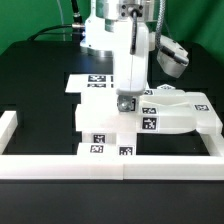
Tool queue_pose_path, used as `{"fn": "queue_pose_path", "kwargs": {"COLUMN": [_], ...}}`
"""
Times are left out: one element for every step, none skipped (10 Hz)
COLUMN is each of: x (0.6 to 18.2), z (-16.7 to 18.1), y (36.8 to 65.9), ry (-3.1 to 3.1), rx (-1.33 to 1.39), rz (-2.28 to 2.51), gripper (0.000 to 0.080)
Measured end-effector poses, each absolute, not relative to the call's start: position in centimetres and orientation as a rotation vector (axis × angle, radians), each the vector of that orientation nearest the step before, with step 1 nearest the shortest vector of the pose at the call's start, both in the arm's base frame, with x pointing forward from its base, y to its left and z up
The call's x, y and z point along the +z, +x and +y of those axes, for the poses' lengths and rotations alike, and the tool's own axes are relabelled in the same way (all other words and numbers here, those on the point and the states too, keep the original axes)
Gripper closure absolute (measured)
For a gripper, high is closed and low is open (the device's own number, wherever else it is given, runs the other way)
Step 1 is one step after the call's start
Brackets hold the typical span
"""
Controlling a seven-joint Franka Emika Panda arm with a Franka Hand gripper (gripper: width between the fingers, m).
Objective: Assemble chair
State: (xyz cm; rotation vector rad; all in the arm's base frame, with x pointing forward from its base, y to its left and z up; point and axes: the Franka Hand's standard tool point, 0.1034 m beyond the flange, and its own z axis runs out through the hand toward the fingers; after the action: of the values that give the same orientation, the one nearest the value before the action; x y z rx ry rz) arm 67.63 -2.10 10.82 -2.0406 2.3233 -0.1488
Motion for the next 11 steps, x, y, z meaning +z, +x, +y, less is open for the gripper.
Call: {"fn": "queue_pose_path", "kwargs": {"x": [10.8,10.8,10.8,10.8,10.8,10.8,10.8,10.6,10.5,10.5,10.5], "z": [-2.1,-2.0,-1.9,-1.7,-1.5,-1.3,-1.2,-0.9,-0.9,-0.9,-1.0], "y": [67.6,67.5,67.4,67.3,67.2,67.2,67.2,67.2,67.1,67.1,67.1], "ry": [-1.994,-1.908,-1.825,-1.718,-1.587,-1.505,-1.493,-1.489,-1.525,-1.527,-1.597], "rx": [-0.146,-0.137,-0.129,-0.124,-0.106,-0.096,-0.087,-0.075,-0.077,-0.077,-0.080], "rz": [2.362,2.431,2.494,2.547,2.618,2.663,2.665,2.663,2.646,2.645,2.605], "gripper": [0.0515,0.0515,0.0515,0.0515,0.0515,0.0515,0.0515,0.0516,0.0417,0.0283,0.0283]}}
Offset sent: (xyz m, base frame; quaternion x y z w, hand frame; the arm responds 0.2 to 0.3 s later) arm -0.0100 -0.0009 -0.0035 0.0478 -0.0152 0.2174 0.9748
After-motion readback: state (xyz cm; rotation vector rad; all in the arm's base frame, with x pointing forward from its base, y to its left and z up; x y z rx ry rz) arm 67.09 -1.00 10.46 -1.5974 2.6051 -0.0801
